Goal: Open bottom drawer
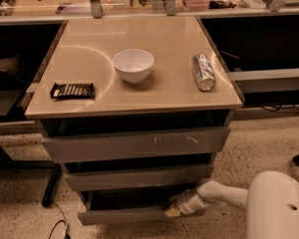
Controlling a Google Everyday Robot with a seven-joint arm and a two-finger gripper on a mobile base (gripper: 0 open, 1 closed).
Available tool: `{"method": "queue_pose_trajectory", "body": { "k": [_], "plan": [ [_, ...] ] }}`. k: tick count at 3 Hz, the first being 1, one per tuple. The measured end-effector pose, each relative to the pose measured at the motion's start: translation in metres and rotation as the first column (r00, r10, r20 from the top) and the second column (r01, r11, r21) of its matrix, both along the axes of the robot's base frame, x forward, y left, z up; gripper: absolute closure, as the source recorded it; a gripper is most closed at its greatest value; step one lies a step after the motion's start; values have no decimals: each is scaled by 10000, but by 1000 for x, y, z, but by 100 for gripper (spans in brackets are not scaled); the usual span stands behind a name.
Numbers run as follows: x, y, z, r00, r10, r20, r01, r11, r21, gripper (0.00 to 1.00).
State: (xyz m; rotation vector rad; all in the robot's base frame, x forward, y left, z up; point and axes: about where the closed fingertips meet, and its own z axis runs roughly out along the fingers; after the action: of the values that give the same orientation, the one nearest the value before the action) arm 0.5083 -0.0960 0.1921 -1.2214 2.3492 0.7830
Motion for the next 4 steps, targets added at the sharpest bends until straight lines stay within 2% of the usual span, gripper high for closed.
{"method": "queue_pose_trajectory", "body": {
  "k": [1, 2, 4],
  "plan": [
    [-13, 1, 4, 9997, -226, -119, 225, 9997, -26, 100],
    [-13, 1, 4, 9997, -225, -121, 224, 9997, -27, 100],
    [-26, -1, 1, 9986, -155, -510, 149, 9998, -105, 100]
  ]
}}
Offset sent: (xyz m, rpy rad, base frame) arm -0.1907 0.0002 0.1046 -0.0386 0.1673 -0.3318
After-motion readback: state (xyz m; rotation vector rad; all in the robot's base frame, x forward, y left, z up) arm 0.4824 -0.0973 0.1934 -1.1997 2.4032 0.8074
